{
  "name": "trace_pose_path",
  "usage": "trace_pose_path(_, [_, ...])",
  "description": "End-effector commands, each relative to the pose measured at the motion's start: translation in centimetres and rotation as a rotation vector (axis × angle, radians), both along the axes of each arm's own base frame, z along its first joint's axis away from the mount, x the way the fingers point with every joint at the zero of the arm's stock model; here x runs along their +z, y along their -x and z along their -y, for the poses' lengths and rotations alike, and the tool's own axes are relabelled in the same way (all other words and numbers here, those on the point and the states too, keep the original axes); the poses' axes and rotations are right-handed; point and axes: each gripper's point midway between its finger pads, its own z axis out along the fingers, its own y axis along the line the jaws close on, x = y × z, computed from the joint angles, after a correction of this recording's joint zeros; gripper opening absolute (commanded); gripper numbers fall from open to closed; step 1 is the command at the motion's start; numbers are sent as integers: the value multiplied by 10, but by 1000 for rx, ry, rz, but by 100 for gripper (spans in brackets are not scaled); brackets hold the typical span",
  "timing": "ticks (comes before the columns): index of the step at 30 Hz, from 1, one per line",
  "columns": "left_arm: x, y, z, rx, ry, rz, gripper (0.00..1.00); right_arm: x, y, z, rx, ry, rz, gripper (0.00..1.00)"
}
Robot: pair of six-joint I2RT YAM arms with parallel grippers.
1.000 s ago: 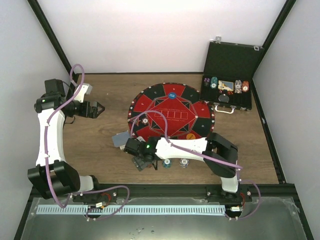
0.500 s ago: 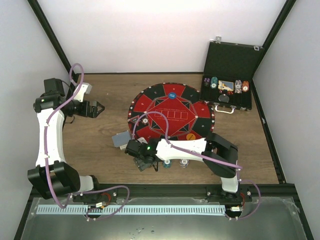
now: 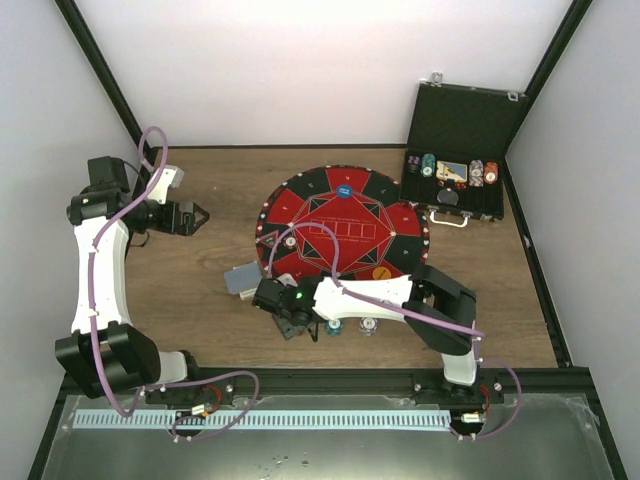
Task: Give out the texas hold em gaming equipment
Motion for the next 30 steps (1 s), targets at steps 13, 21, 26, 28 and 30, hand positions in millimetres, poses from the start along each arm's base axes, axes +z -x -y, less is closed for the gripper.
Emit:
trace_pose_path(13, [9,-3,-1,-2,1,29,100,11,-2,0,-11,-42,13,51])
trace_pose_path(21, [10,-2,0,-4,2,33,100,14,-2,1,-12,-46,13,56])
trace_pose_path(26, [10,-3,0,-3,1,32,100,10,-2,2,-12,-36,13,56])
trace_pose_path(28, [10,-3,-1,-2,1,33,100,9,-2,3,-13,-32,12,55])
trace_pose_path(30, [11,-2,0,-3,0,35,100,6,-2,3,-11,-27,11,55])
